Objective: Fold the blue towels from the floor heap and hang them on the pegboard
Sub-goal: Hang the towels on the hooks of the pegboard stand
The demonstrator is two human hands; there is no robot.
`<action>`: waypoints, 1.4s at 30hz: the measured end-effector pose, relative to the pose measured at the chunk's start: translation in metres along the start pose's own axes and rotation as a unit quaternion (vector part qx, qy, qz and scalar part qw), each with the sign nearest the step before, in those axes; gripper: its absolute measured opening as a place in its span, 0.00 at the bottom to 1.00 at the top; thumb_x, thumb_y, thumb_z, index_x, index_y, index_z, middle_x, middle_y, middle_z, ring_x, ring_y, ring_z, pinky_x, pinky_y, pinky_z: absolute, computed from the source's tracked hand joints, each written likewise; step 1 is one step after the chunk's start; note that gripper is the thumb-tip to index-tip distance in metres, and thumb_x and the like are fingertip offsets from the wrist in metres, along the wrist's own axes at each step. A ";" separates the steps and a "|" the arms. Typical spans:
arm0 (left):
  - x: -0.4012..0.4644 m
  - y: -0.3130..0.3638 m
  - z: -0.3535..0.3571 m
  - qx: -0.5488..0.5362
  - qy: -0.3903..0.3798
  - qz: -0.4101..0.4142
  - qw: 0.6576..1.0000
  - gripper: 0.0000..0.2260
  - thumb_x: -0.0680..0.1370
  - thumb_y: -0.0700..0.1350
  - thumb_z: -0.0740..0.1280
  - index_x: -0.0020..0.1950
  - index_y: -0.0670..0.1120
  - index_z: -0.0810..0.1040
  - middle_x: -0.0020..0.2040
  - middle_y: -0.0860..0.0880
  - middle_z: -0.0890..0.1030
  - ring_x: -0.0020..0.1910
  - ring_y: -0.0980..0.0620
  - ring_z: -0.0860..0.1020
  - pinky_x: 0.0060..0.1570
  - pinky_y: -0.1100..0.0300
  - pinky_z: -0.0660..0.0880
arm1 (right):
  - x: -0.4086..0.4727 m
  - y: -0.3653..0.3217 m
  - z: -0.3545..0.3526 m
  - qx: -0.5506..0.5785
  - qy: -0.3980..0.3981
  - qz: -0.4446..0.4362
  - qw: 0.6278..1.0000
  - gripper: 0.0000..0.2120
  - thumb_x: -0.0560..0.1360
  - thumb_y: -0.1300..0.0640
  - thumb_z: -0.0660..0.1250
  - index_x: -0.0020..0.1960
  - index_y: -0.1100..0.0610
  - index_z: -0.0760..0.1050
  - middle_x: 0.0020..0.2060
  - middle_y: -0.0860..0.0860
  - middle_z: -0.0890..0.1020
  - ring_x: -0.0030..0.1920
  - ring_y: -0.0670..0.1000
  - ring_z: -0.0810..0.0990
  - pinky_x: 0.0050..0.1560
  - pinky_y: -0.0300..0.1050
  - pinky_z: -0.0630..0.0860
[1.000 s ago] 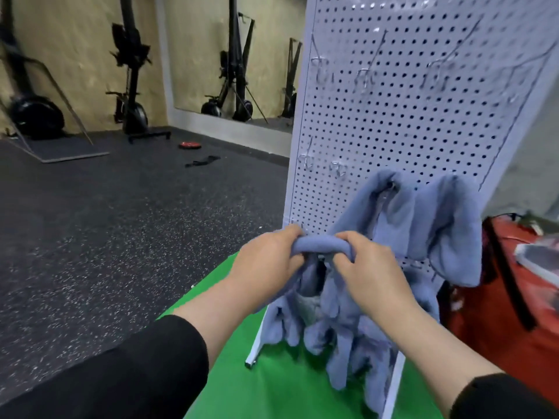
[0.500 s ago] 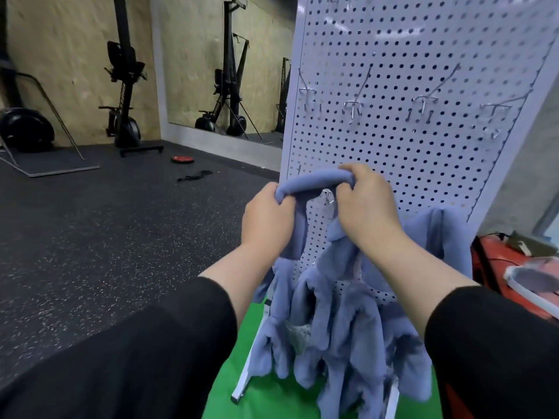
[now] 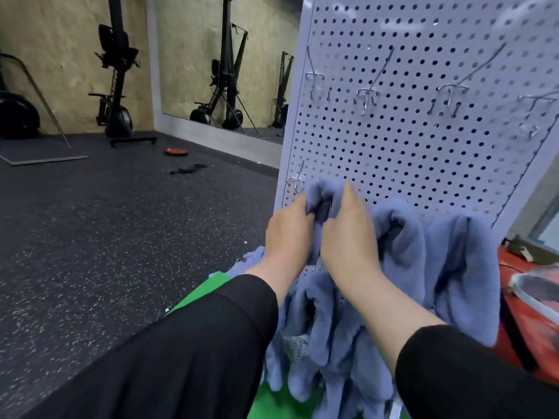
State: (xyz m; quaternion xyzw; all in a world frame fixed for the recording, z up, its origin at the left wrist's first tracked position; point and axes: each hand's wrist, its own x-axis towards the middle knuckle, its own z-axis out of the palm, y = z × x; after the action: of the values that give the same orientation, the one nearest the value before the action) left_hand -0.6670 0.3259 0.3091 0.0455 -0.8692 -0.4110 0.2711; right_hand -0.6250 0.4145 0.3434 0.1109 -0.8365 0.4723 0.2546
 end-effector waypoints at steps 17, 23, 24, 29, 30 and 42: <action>-0.020 -0.025 -0.009 -0.133 -0.081 0.029 0.987 0.07 0.81 0.44 0.64 0.57 0.53 0.76 0.46 0.52 0.82 0.47 0.48 0.79 0.46 0.54 0.76 | -0.006 0.054 0.019 0.002 0.029 0.146 0.989 0.21 0.83 0.61 0.57 0.76 0.54 0.65 0.60 0.54 0.79 0.58 0.55 0.77 0.50 0.38 0.68; -0.035 -0.043 -0.003 -0.120 -0.110 0.012 0.987 0.12 0.80 0.45 0.67 0.63 0.54 0.74 0.50 0.55 0.82 0.49 0.52 0.79 0.42 0.61 0.73 | -0.033 0.056 0.018 -0.008 -0.004 0.129 0.992 0.26 0.82 0.56 0.61 0.78 0.49 0.60 0.62 0.53 0.80 0.57 0.56 0.80 0.57 0.52 0.77; -0.037 -0.045 -0.004 -0.117 -0.119 0.022 0.986 0.14 0.80 0.45 0.68 0.65 0.54 0.74 0.53 0.55 0.81 0.51 0.54 0.79 0.42 0.66 0.71 | -0.039 0.056 0.018 -0.006 -0.004 0.121 0.993 0.26 0.82 0.56 0.61 0.78 0.48 0.59 0.64 0.53 0.80 0.58 0.56 0.80 0.58 0.53 0.77; -0.059 -0.070 -0.022 -0.090 -0.119 0.030 0.988 0.22 0.81 0.49 0.66 0.75 0.51 0.69 0.68 0.53 0.77 0.65 0.56 0.74 0.61 0.61 0.70 | -0.093 0.044 0.015 -0.005 -0.017 0.014 1.000 0.31 0.82 0.57 0.62 0.81 0.47 0.55 0.79 0.38 0.58 0.76 0.35 0.58 0.67 0.23 0.54; -0.065 -0.082 -0.027 -0.063 -0.110 0.013 0.992 0.23 0.81 0.50 0.66 0.76 0.50 0.69 0.70 0.51 0.76 0.68 0.53 0.73 0.65 0.57 0.70 | -0.105 0.043 0.018 0.005 -0.032 -0.011 0.999 0.29 0.82 0.58 0.62 0.80 0.47 0.59 0.78 0.36 0.60 0.75 0.31 0.58 0.65 0.20 0.53; -0.208 -0.290 -0.145 0.401 -0.295 -0.011 0.867 0.18 0.85 0.54 0.57 0.40 0.45 0.73 0.42 0.44 0.76 0.46 0.42 0.77 0.41 0.53 0.68 | -0.259 0.079 0.132 -0.135 -0.400 0.031 0.906 0.14 0.80 0.54 0.67 0.63 0.56 0.80 0.56 0.57 0.85 0.57 0.57 0.82 0.57 0.46 0.73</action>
State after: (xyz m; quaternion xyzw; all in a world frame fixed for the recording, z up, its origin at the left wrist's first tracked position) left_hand -0.4586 0.0984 0.0794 0.0361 -0.9981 -0.0242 -0.0439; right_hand -0.4817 0.3298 0.0918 0.2293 -0.9270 0.2779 -0.1039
